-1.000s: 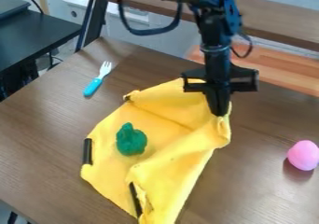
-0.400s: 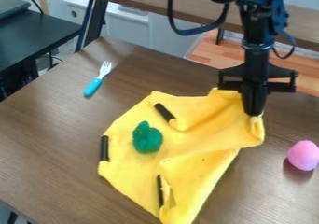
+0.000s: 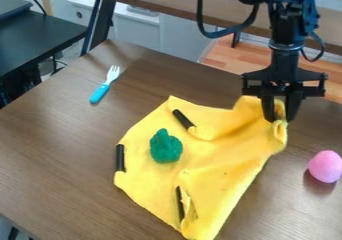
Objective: Unfold the cloth from bottom left to top right
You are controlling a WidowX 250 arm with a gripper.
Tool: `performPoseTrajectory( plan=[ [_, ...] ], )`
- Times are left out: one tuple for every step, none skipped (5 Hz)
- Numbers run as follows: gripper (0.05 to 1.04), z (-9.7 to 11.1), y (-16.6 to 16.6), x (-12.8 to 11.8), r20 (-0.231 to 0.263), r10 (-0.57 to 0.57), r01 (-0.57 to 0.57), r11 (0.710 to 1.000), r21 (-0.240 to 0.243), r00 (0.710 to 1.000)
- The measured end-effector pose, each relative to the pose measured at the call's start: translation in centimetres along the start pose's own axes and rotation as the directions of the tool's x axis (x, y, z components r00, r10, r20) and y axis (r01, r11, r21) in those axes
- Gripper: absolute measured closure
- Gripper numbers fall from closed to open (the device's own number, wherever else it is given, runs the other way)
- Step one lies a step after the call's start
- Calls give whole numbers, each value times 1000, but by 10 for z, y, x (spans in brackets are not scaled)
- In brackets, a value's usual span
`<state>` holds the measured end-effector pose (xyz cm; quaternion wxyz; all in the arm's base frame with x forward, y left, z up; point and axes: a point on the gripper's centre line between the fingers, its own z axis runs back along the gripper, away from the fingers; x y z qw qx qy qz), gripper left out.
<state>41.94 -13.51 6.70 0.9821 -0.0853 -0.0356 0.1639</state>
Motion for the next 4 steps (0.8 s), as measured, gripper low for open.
performPoseTrajectory(
  plan=[
    [296,-4,-12,-4,-7,-94,94,995,39,996],
    [82,-5,-22,-7,3,-159,159,987,17,987],
    [81,8,-26,-9,8,-323,323,946,-12,946],
    [83,70,-7,-6,-39,-549,549,835,-6,835]
  ],
)
